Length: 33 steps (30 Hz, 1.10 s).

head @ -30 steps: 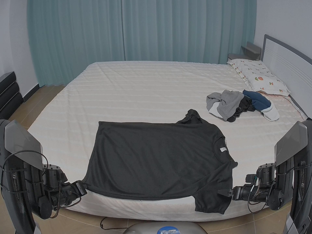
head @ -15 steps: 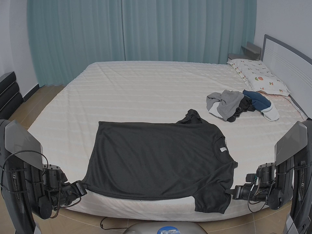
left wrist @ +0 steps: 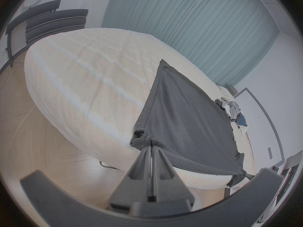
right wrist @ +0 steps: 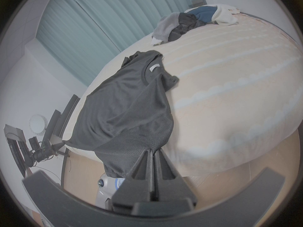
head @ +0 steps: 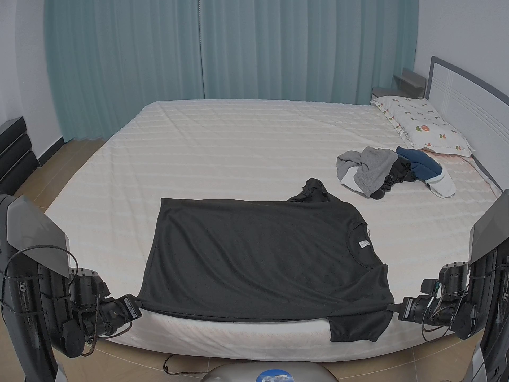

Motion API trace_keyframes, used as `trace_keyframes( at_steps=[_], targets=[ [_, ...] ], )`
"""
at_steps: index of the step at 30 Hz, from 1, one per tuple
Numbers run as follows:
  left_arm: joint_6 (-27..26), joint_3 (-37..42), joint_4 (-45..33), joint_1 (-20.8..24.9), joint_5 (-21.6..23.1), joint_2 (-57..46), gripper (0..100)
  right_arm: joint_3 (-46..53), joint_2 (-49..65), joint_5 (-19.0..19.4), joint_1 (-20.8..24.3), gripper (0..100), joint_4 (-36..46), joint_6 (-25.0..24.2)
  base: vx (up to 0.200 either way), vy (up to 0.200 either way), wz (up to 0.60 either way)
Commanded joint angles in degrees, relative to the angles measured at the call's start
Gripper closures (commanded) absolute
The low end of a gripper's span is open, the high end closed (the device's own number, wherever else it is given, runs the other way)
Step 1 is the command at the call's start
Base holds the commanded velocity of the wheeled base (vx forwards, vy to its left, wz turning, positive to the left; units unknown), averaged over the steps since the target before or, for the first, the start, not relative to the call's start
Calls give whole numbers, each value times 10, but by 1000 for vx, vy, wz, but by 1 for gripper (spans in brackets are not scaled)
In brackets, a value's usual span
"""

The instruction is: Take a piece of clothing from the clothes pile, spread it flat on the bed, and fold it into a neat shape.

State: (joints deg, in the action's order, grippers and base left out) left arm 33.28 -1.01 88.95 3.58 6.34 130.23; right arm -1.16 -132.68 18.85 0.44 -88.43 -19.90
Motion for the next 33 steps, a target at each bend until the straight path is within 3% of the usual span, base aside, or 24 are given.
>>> trace_keyframes(
  at_steps=[1,10,17,24,27,32,33],
  targets=[
    [-2,10,-3,-4,-5,-14,100,12,29,-5,-5,100,20,2,0,0,0],
    [-60,10,-122,-3,-23,-74,100,12,90,-8,13,100,135,17,0,0,0],
    [-106,10,-215,-3,-25,-111,100,12,123,-33,13,100,207,42,0,0,0],
    [-120,10,-248,-2,-25,-135,100,12,153,-32,13,100,255,45,0,0,0],
    [-110,4,-232,-3,-2,-127,100,12,156,-31,13,100,254,47,0,0,0],
    [-109,-6,-206,-39,90,-109,100,12,151,-27,14,100,253,46,0,0,0],
    [-109,-6,-206,-39,90,-109,100,12,151,-27,14,100,253,46,0,0,0]
  ],
)
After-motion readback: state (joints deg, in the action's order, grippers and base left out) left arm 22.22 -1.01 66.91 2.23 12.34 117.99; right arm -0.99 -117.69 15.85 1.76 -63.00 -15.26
